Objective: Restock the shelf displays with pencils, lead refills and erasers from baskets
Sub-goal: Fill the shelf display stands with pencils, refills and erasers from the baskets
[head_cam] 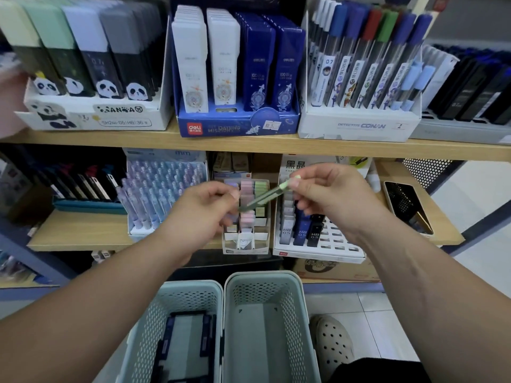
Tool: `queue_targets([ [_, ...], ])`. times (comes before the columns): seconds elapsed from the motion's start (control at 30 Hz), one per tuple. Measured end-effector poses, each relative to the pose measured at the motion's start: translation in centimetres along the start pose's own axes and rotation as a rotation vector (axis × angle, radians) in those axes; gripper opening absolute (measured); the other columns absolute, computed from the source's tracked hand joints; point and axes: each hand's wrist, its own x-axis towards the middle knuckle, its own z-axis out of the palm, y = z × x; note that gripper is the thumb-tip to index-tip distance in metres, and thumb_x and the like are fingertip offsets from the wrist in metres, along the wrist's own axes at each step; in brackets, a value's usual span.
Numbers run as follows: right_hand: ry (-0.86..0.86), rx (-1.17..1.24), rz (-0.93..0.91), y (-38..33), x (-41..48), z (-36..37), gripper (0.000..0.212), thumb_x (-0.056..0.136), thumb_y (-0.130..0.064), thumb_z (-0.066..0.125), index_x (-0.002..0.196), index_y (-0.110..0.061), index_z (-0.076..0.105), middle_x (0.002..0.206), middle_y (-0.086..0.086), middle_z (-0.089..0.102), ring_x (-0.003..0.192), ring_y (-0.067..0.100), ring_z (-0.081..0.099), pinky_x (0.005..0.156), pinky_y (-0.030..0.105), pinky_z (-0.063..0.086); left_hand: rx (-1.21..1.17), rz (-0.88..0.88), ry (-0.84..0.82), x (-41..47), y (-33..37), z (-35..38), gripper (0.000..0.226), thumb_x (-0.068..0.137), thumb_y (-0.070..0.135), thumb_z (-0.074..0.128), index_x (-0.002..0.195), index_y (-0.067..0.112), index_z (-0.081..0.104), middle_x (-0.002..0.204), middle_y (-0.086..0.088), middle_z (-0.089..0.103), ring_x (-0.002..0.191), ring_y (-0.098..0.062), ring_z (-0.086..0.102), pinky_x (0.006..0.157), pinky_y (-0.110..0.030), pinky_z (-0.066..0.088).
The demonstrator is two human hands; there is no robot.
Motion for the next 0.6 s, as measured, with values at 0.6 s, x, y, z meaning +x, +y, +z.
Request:
queue_targets([
  [0.6, 0.111, -0.86, -0.288, 2.2, 3.4, 1.3, 0.012, 0.092, -0.031, 0.072, 0.097, -0.021, 0.076, 0.076, -0.008, 0.063, 0.073, 0.012, 0.058, 0.066, 0.026, 0.044, 0.886, 0.479, 0.077, 4.7, -2.1, 1.5, 0.05, 0.09, 0.033, 0.071, 0.134, 0.012, 0.061, 0.136, -0.01, 0.061, 0.125, -0.03, 0.054, 0.107, -0.037, 0.041],
])
